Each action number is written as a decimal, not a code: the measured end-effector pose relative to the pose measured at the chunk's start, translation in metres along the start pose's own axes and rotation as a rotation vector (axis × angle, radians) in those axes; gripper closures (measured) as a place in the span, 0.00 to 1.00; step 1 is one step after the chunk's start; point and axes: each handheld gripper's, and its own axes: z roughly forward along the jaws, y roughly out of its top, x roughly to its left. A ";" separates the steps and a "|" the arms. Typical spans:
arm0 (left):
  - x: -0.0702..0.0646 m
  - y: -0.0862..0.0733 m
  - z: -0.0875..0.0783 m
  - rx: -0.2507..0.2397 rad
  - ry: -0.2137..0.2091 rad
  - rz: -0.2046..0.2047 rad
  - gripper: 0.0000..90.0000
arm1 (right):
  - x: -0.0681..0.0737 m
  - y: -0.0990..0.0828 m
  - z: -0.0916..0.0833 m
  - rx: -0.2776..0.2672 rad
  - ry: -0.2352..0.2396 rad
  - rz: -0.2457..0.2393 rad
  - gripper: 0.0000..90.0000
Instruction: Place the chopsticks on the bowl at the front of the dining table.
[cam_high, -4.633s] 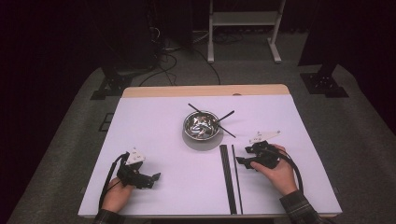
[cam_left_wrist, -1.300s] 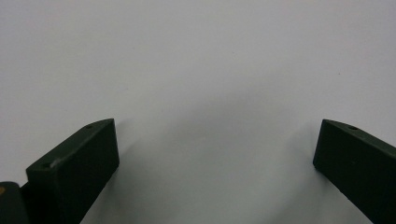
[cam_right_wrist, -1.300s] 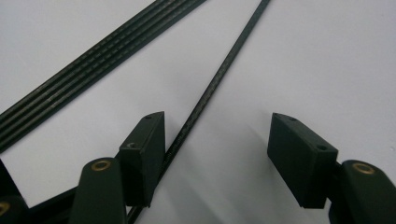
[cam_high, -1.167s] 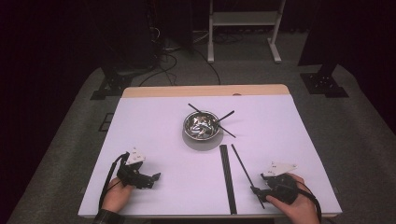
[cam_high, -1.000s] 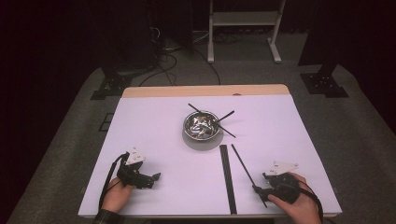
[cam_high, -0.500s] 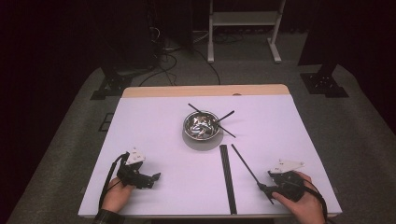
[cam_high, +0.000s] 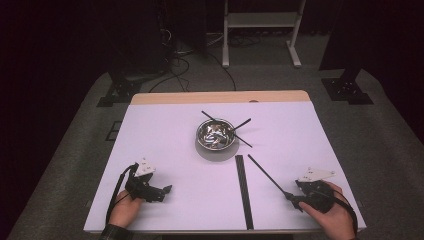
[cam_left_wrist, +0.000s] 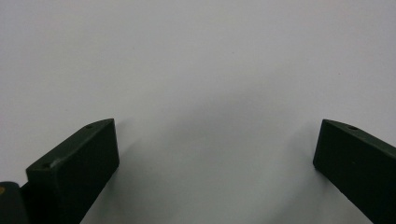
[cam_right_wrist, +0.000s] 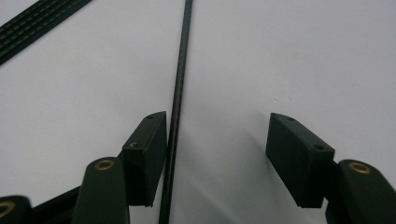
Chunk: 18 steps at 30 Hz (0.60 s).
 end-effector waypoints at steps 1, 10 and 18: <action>0.000 0.000 0.000 0.000 0.000 0.000 0.00 | -0.001 -0.001 0.000 0.000 -0.003 0.004 0.42; 0.000 0.000 0.000 0.000 0.000 0.000 0.00 | -0.016 -0.006 -0.004 0.000 -0.029 0.041 0.41; 0.000 0.000 0.000 0.000 0.000 0.000 0.00 | -0.023 -0.010 -0.004 -0.001 -0.011 0.077 0.38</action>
